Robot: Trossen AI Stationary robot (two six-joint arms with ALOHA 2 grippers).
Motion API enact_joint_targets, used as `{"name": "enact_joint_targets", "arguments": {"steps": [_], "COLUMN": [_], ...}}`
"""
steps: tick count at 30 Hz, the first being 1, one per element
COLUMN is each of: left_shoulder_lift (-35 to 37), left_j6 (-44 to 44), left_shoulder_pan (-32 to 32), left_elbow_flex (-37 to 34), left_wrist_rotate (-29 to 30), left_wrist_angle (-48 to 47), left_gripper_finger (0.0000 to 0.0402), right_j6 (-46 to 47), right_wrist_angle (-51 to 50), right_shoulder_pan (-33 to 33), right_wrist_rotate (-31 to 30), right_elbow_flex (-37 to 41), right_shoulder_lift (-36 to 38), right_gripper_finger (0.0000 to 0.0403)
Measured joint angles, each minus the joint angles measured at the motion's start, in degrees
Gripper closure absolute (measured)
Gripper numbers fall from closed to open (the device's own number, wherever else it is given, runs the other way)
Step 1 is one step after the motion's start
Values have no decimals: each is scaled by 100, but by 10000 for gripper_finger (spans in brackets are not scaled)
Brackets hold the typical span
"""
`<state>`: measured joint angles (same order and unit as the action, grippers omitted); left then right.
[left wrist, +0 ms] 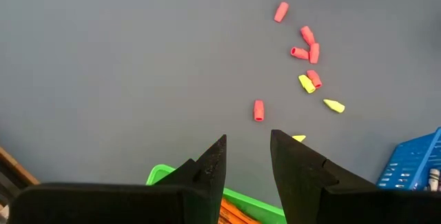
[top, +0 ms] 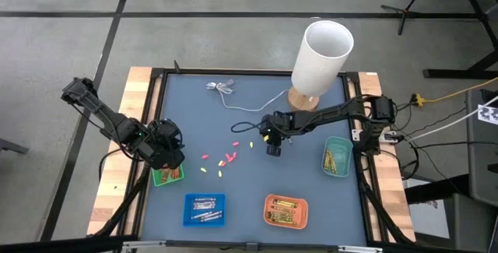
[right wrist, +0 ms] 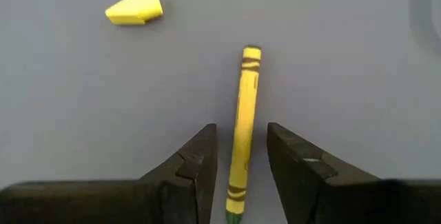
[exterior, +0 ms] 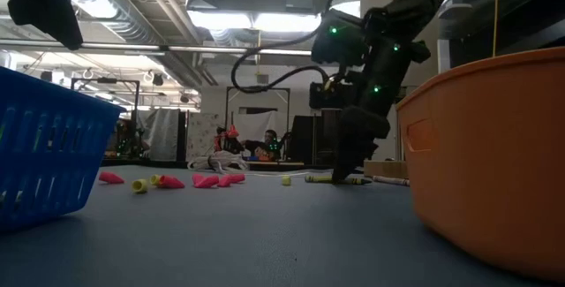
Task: Sort crayons
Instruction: Put the green crayon into the orange bin
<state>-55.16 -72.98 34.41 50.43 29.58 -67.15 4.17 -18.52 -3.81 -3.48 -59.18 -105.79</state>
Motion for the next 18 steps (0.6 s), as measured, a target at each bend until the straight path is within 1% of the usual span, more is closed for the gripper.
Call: {"name": "enact_joint_targets", "arguments": {"steps": [3, 5, 13, 18], "left_shoulder_lift": [-1, -1, -1, -89], "left_j6": [-5, -22, -41, 5], "left_shoulder_pan": [0, 0, 0, 0], "left_elbow_flex": [0, 0, 0, 0], "left_wrist_rotate": [0, -2, 34, 330], "left_wrist_angle": [14, 43, 49, 75], "left_gripper_finger": [303, 303, 303, 303], "right_j6": [3, 2, -2, -2], "right_wrist_angle": [6, 4, 228, 234], "right_shoulder_pan": [4, 4, 9, 7], "right_wrist_rotate": [-1, 0, 21, 11], "right_elbow_flex": [-8, -9, 7, 7], "right_shoulder_lift": [-81, -88, -108, -108], "right_gripper_finger": [277, 287, 361, 390]}}
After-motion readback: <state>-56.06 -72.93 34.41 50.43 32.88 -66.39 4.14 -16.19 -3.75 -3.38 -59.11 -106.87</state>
